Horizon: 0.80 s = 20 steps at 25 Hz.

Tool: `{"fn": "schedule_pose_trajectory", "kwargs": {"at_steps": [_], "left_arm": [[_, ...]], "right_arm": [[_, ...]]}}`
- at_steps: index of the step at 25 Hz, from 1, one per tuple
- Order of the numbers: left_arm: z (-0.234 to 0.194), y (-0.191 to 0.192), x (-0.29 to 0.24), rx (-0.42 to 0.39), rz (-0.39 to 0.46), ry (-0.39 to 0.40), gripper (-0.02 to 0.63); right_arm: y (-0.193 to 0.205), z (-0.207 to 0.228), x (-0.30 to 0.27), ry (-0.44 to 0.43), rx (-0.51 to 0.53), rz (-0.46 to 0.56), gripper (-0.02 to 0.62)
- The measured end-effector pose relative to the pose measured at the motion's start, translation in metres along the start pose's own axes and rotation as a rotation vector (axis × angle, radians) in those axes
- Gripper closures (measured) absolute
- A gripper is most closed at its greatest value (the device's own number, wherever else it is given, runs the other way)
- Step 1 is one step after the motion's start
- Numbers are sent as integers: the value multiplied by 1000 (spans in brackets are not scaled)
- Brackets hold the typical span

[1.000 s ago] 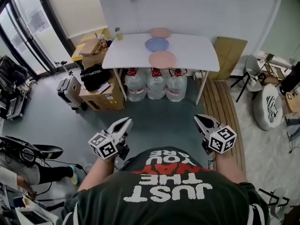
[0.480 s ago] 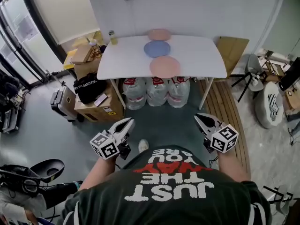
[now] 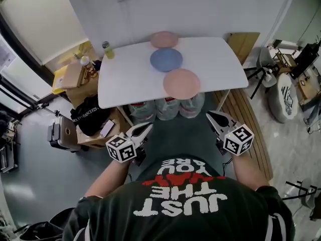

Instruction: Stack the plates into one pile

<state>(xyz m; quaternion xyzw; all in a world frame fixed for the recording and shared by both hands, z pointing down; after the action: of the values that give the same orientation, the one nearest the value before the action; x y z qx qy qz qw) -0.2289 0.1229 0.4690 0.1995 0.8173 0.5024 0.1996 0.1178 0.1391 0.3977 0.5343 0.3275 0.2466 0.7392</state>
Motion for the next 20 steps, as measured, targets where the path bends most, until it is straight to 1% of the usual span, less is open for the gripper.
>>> {"fn": "schedule_pose_trajectory", "kwargs": {"at_steps": [6, 8, 11, 13, 16, 17, 20], "left_arm": [[-30, 20, -60, 156, -50, -28, 597], [-35, 27, -79, 191, -81, -70, 597], [-46, 34, -112, 244, -117, -159, 592], [-67, 40, -136, 326, -127, -206, 559], [-108, 62, -170, 521, -132, -287, 512], [-119, 72, -181, 566, -144, -310, 502], [-146, 92, -212, 630, -173, -360, 464]], "right_arm": [[0, 39, -23, -17, -29, -34, 589], [1, 54, -26, -38, -30, -48, 589], [1, 76, -25, -84, -28, -68, 589], [1, 88, -31, -108, -24, -80, 589], [8, 104, -37, -124, -25, -93, 589], [10, 109, -37, -123, -27, -96, 589], [20, 126, -32, -109, -41, -107, 589]]}}
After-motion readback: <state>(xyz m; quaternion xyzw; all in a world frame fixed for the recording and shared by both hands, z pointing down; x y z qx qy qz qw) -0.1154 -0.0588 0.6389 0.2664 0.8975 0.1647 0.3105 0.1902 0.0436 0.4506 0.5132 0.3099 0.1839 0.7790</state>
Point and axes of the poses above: the fingertips, and each gripper's own axes: x backward along the fingers, z to its right, y out of its underside, the point moved 9 cm from there along x, backward along the fingers, and after that the axes turned 5 degrees about -x, right-handed, at the moved point
